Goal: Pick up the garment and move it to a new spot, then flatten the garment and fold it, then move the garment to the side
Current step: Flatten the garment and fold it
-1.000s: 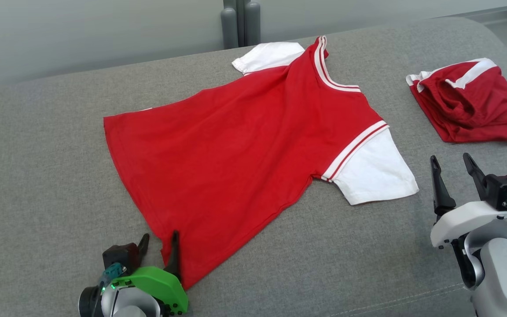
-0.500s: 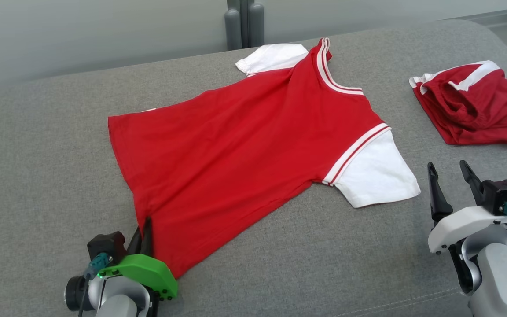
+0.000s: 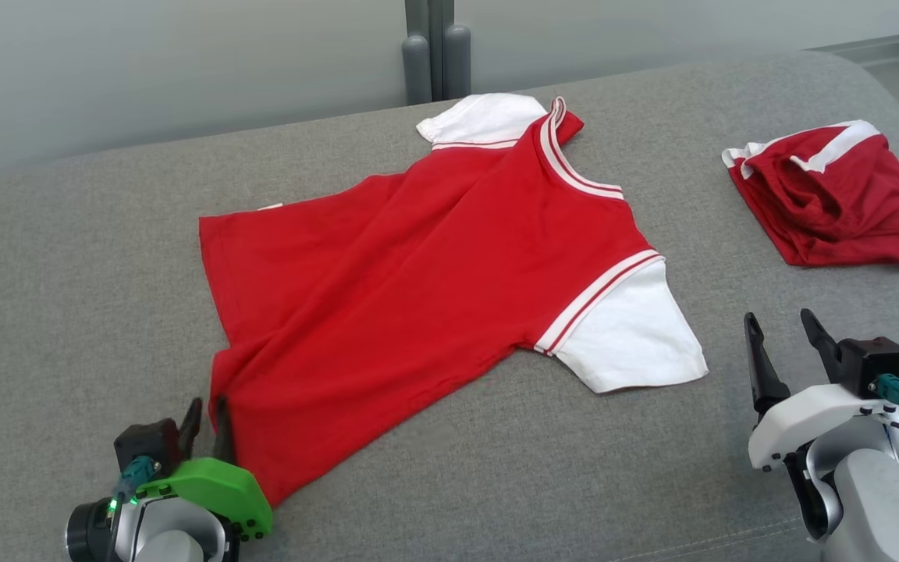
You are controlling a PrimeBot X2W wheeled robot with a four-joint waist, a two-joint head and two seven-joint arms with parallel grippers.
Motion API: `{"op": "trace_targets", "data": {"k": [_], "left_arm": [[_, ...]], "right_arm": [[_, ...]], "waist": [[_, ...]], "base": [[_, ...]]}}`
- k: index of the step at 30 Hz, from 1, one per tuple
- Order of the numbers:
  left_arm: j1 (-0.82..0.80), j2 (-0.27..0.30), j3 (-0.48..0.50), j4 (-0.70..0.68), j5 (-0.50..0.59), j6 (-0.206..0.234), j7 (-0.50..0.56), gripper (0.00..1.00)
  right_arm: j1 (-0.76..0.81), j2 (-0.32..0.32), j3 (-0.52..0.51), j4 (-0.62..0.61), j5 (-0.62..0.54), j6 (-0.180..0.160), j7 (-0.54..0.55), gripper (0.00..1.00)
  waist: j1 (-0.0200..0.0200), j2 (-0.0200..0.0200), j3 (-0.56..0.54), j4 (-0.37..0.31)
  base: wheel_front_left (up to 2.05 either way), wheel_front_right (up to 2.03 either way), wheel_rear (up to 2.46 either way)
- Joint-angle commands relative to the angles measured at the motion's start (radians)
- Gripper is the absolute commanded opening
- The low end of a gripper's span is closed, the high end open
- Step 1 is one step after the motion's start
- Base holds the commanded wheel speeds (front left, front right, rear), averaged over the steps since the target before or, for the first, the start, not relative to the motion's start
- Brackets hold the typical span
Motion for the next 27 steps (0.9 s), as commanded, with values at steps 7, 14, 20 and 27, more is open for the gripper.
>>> {"op": "trace_targets", "data": {"k": [7, 14, 20, 27], "left_arm": [[0.081, -0.01, 0.054, -0.064, 0.041, -0.005, 0.0, 1.0], [0.18, -0.02, 0.065, -0.185, 0.078, -0.013, 0.0, 1.0], [0.248, -0.022, 0.034, -0.286, 0.074, -0.014, 0.0, 1.0], [0.288, -0.022, -0.014, -0.353, 0.065, -0.001, 0.0, 1.0]], "right_arm": [[0.051, 0.026, 0.005, 0.003, -0.001, -0.001, -0.003, 1.0], [0.104, 0.046, -0.017, -0.066, -0.031, -0.001, -0.003, 1.0], [0.142, 0.07, -0.042, -0.117, -0.054, -0.001, -0.003, 1.0], [0.164, 0.086, -0.008, -0.149, -0.056, -0.001, -0.003, 1.0]], "waist": [[0.0, 0.0, -0.073, 0.024], [0.0, 0.0, -0.107, 0.062], [0.0, 0.0, -0.121, 0.084], [0.0, 0.0, -0.134, 0.102]], "base": [[0.0, 0.0, 0.0], [0.0, 0.0, 0.0], [0.0, 0.0, 0.0], [0.0, 0.0, 0.0]]}}
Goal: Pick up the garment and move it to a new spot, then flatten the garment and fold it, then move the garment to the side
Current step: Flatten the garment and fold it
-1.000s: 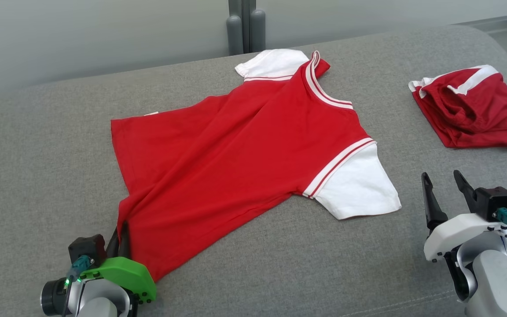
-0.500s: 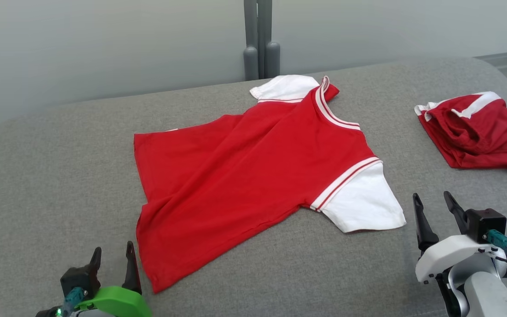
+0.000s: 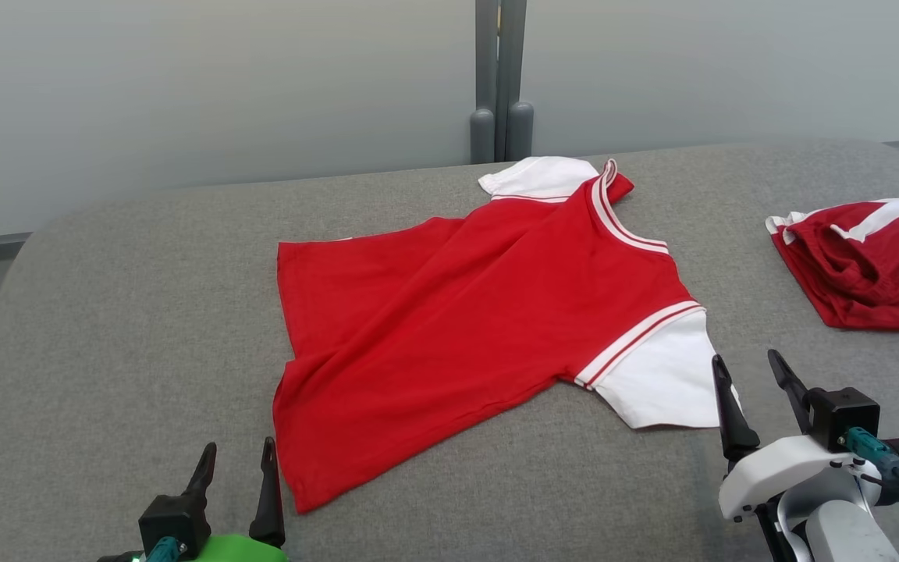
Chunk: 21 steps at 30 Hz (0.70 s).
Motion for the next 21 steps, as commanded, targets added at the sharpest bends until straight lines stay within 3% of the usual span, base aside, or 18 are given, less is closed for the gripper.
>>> {"op": "trace_targets", "data": {"k": [1, 21], "left_arm": [[0.012, 0.003, -0.007, -0.005, -0.006, 0.006, 0.0, 1.0], [0.03, 0.002, -0.069, -0.038, 0.003, 0.011, 0.0, 1.0]], "right_arm": [[0.015, 0.003, 0.011, -0.006, 0.002, -0.001, -0.002, 1.0], [0.046, 0.01, 0.047, -0.026, 0.01, -0.002, -0.003, 1.0]], "waist": [[0.0, 0.0, -0.006, 0.007], [0.0, 0.0, -0.031, 0.042]], "base": [[0.0, 0.0, 0.0], [0.0, 0.0, 0.0]]}}
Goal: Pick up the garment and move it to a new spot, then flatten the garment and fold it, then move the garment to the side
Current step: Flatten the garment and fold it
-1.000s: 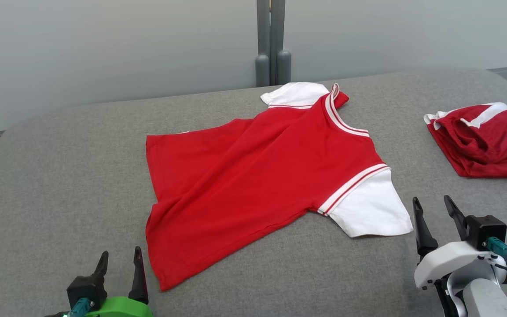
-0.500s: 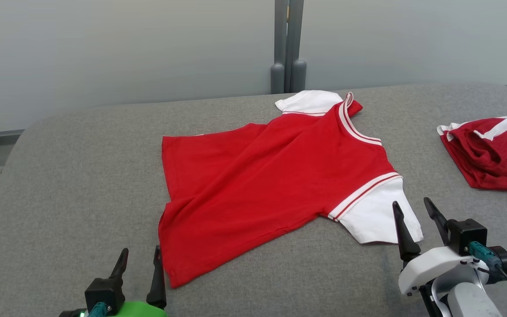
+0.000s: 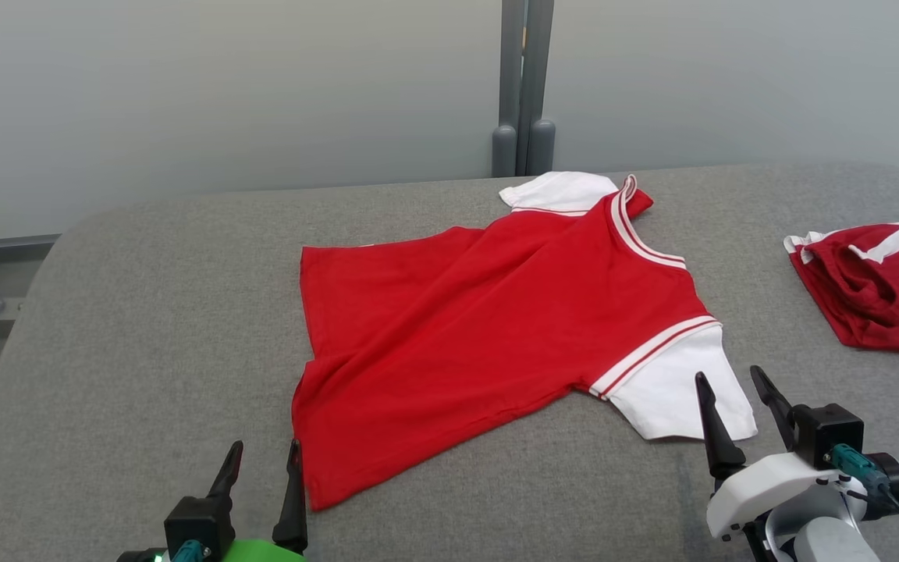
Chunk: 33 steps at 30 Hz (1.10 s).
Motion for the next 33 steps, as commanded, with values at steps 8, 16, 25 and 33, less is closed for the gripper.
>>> {"op": "trace_targets", "data": {"k": [8, 16, 25, 33], "left_arm": [[0.025, 0.003, 0.049, -0.009, 0.018, 0.002, 0.0, 1.0], [0.01, 0.002, 0.072, -0.009, 0.02, -0.004, 0.0, 1.0], [-0.012, 0.002, 0.063, 0.012, 0.0, -0.009, 0.0, 1.0], [-0.032, 0.002, -0.009, 0.081, -0.058, -0.035, 0.0, 1.0]], "right_arm": [[0.021, 0.005, -0.015, -0.003, -0.006, -0.002, -0.003, 1.0], [0.01, 0.007, -0.017, 0.001, -0.004, -0.002, -0.003, 1.0], [0.0, 0.005, -0.027, 0.016, 0.0, -0.002, -0.003, 1.0], [-0.007, -0.002, -0.026, 0.034, 0.0, -0.002, -0.003, 1.0]], "waist": [[0.0, 0.0, -0.004, 0.004], [0.0, 0.0, -0.001, 0.012], [0.0, 0.0, 0.015, 0.006], [0.0, 0.0, 0.068, -0.016]], "base": [[0.0, 0.0, 0.0], [0.0, 0.0, 0.0], [0.0, 0.0, 0.0], [0.0, 0.0, 0.0]]}}
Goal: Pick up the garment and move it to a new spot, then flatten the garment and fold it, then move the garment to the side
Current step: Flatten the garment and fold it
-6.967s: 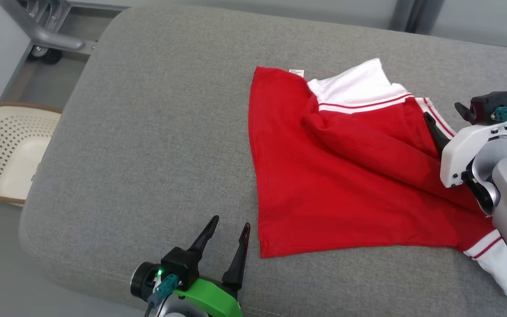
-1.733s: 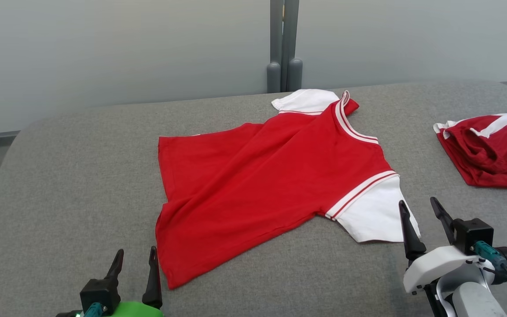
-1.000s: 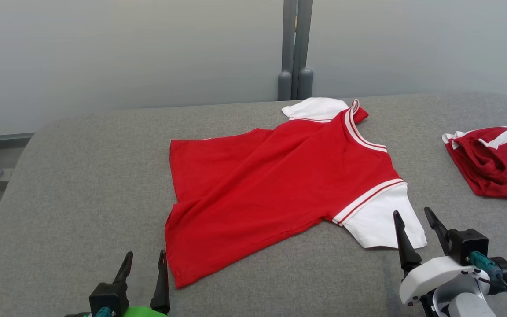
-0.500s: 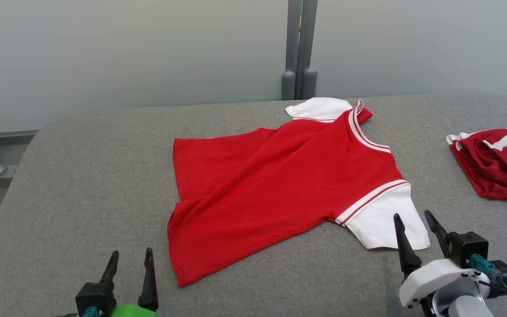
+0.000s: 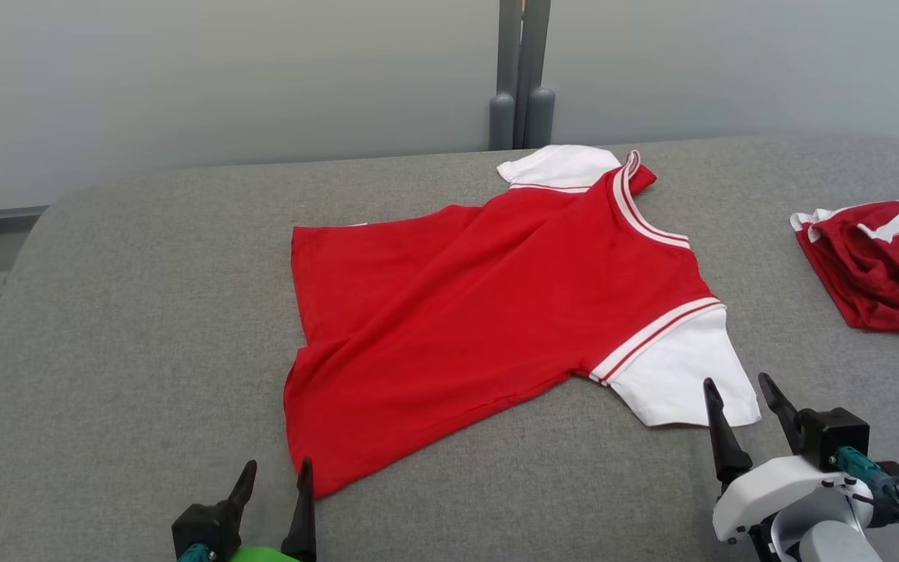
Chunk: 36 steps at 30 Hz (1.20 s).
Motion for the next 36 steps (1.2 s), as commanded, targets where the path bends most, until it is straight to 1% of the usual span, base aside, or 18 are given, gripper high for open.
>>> {"op": "trace_targets", "data": {"k": [1, 9, 14, 19, 26, 27, 28, 29, 30, 32, 34, 35, 36], "left_arm": [[-0.018, 0.002, -0.008, 0.016, -0.015, -0.004, 0.0, 1.0], [-0.055, 0.002, -0.055, 0.112, -0.102, -0.02, 0.0, 1.0], [-0.079, 0.003, -0.063, 0.155, -0.141, -0.019, 0.0, 1.0], [-0.089, 0.003, -0.066, 0.167, -0.161, -0.013, 0.0, 1.0], [-0.102, 0.002, -0.08, 0.183, -0.18, -0.027, 0.001, 1.0], [-0.104, 0.002, -0.081, 0.179, -0.18, -0.029, 0.001, 0.97], [-0.104, 0.002, -0.081, 0.177, -0.18, -0.031, 0.001, 0.82], [-0.106, 0.003, -0.082, 0.175, -0.179, -0.033, 0.001, 0.68], [-0.107, 0.002, -0.083, 0.17, -0.177, -0.036, 0.001, 0.51], [-0.109, 0.003, -0.083, 0.156, -0.171, -0.04, 0.0, 0.36], [-0.104, 0.003, -0.08, 0.15, -0.166, -0.041, 0.0, 0.11], [-0.101, 0.003, -0.081, 0.149, -0.163, -0.042, 0.0, 0.02], [-0.1, 0.003, -0.082, 0.147, -0.162, -0.043, 0.0, 0.0]], "right_arm": [[-0.006, -0.009, 0.0, 0.004, 0.004, -0.002, -0.003, 1.0], [-0.03, -0.031, -0.003, 0.006, 0.016, -0.002, -0.003, 1.0], [-0.041, -0.037, -0.005, 0.005, 0.018, -0.002, -0.003, 1.0], [-0.044, -0.036, -0.01, 0.001, 0.017, -0.002, -0.003, 1.0], [-0.055, -0.037, -0.012, 0.0, 0.024, -0.002, -0.003, 1.0], [-0.056, -0.036, -0.011, 0.0, 0.023, -0.002, -0.003, 1.0], [-0.056, -0.035, -0.011, 0.0, 0.023, -0.002, -0.003, 1.0], [-0.057, -0.035, -0.012, 0.002, 0.024, -0.002, -0.003, 1.0], [-0.058, -0.035, -0.012, 0.003, 0.025, -0.002, -0.003, 1.0], [-0.058, -0.036, -0.013, 0.004, 0.026, -0.002, -0.003, 1.0], [-0.058, -0.036, -0.015, 0.005, 0.025, -0.002, -0.003, 1.0], [-0.057, -0.036, -0.015, 0.005, 0.026, -0.002, -0.003, 1.0], [-0.056, -0.035, -0.015, 0.006, 0.025, -0.002, -0.003, 1.0]], "waist": [[0.0, 0.0, 0.025, -0.017], [0.0, 0.0, 0.082, -0.046], [0.0, 0.0, 0.098, -0.054], [0.0, 0.0, 0.108, -0.057], [0.0, 0.0, 0.12, -0.058], [0.0, 0.0, 0.122, -0.059], [0.0, 0.0, 0.122, -0.059], [0.0, 0.0, 0.123, -0.06], [0.0, 0.0, 0.123, -0.06], [0.0, 0.0, 0.123, -0.061], [0.0, 0.0, 0.122, -0.06], [0.0, 0.0, 0.122, -0.06], [0.0, 0.0, 0.122, -0.06]], "base": [[0.0, 0.0, 0.0], [0.0, 0.0, 0.0], [0.0, 0.0, 0.0], [0.0, 0.0, 0.0], [0.0, 0.0, 0.0], [0.0, 0.0, 0.0], [0.0, 0.0, 0.0], [0.0, 0.0, 0.0], [0.0, 0.0, 0.0], [0.0, 0.0, 0.0], [0.0, 0.0, 0.0], [0.0, 0.0, 0.0], [0.0, 0.0, 0.0]]}}
